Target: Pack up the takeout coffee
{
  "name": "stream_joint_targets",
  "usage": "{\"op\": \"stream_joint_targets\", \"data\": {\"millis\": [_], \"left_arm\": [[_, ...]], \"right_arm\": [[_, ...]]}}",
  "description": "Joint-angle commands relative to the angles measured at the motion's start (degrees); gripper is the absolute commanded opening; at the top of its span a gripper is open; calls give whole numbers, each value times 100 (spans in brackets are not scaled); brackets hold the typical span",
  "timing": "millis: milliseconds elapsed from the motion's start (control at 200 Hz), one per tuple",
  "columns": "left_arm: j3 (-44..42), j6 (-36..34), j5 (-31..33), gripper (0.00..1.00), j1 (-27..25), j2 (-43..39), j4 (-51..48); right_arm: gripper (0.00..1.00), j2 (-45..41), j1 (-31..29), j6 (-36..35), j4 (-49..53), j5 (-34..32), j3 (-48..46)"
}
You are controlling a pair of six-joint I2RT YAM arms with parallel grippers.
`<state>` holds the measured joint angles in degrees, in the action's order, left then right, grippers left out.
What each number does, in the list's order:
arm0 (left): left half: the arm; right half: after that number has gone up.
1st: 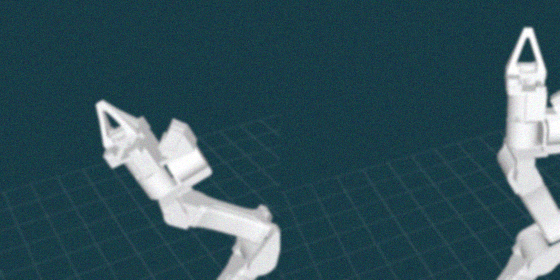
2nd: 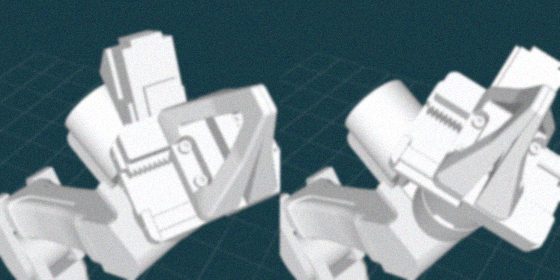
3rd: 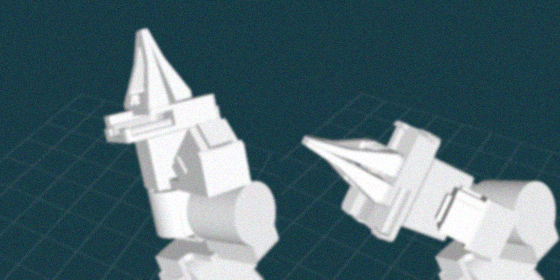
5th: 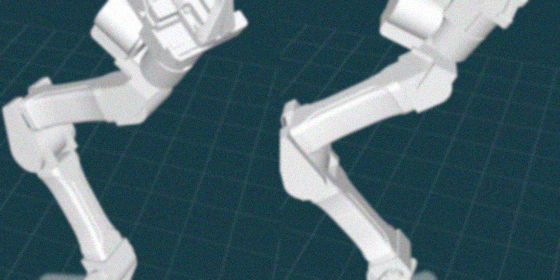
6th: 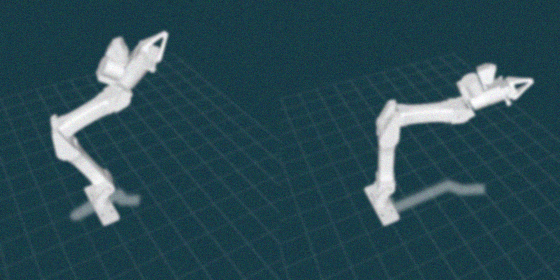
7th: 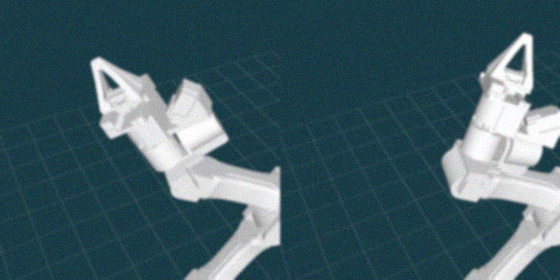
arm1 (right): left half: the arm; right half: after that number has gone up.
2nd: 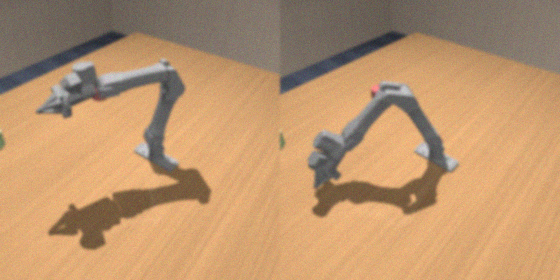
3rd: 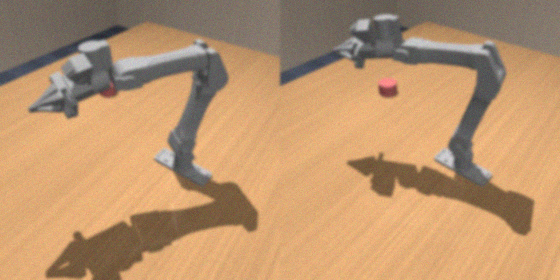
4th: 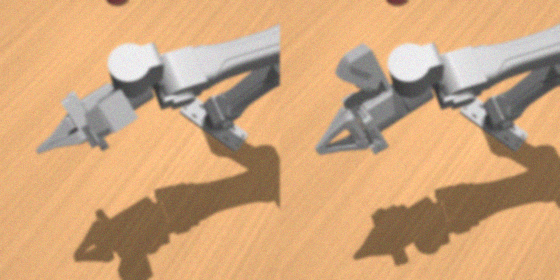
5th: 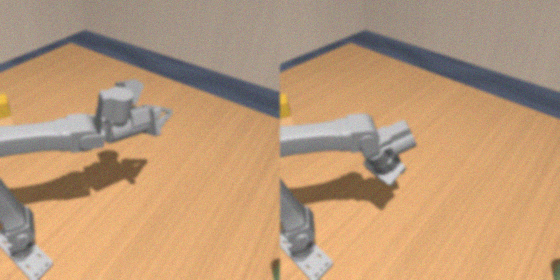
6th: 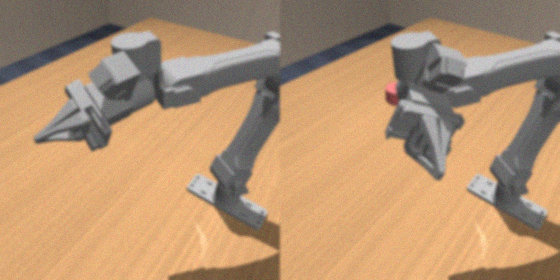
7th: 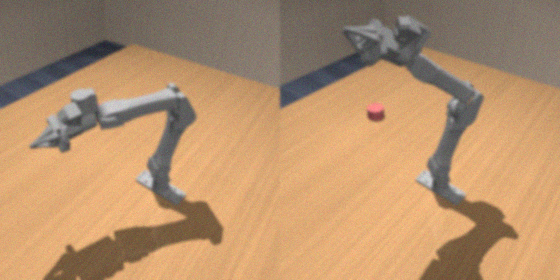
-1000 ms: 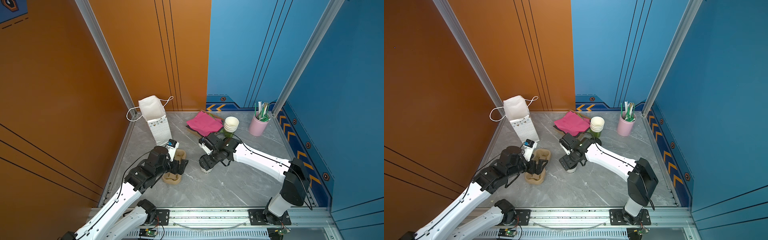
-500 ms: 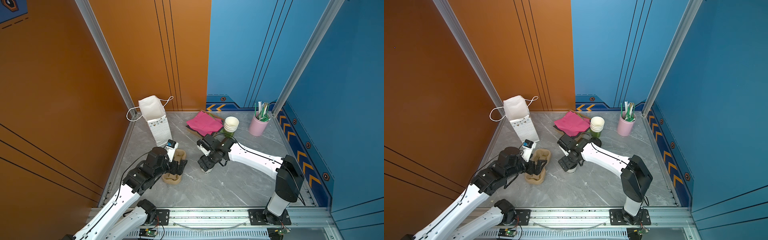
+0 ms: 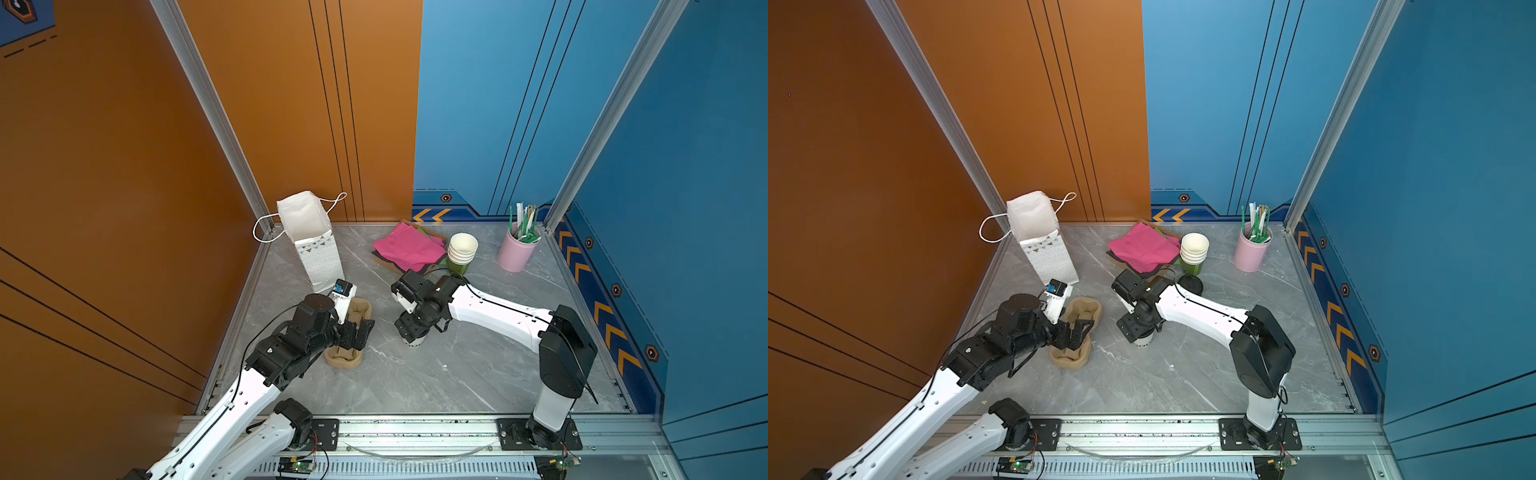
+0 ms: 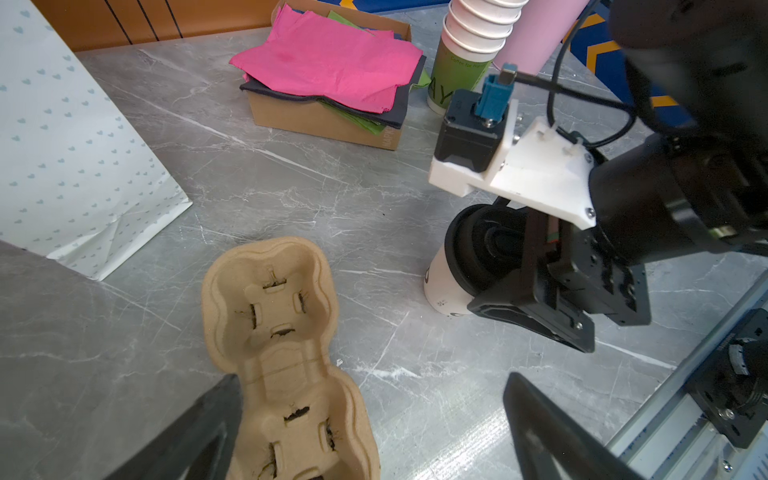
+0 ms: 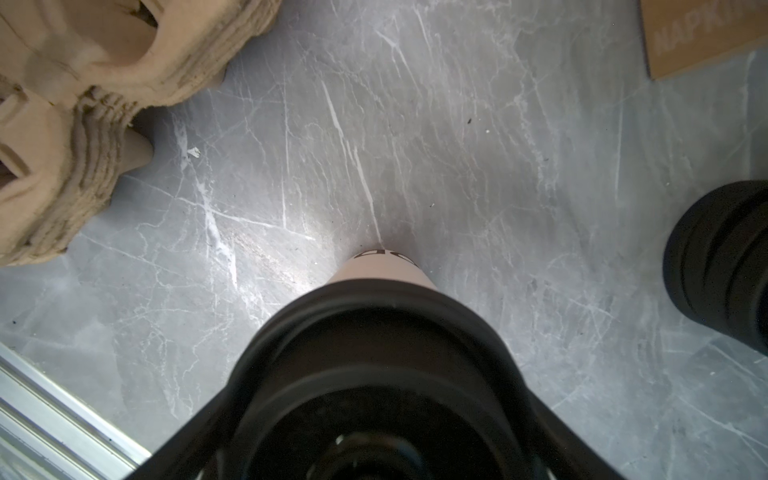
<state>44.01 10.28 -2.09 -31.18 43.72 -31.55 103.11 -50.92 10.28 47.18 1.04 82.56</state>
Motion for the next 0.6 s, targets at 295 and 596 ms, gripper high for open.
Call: {"op": "stream_joint_targets", "data": {"millis": [295,596], "left_arm": [[-82,-79,136,98,33,21,-50],[-77,-53,121,98,33,31,-44]], "right_arm": [[89,21,16,7,160,-104,-48],[100,-248,31,76,128,-24,43]]}}
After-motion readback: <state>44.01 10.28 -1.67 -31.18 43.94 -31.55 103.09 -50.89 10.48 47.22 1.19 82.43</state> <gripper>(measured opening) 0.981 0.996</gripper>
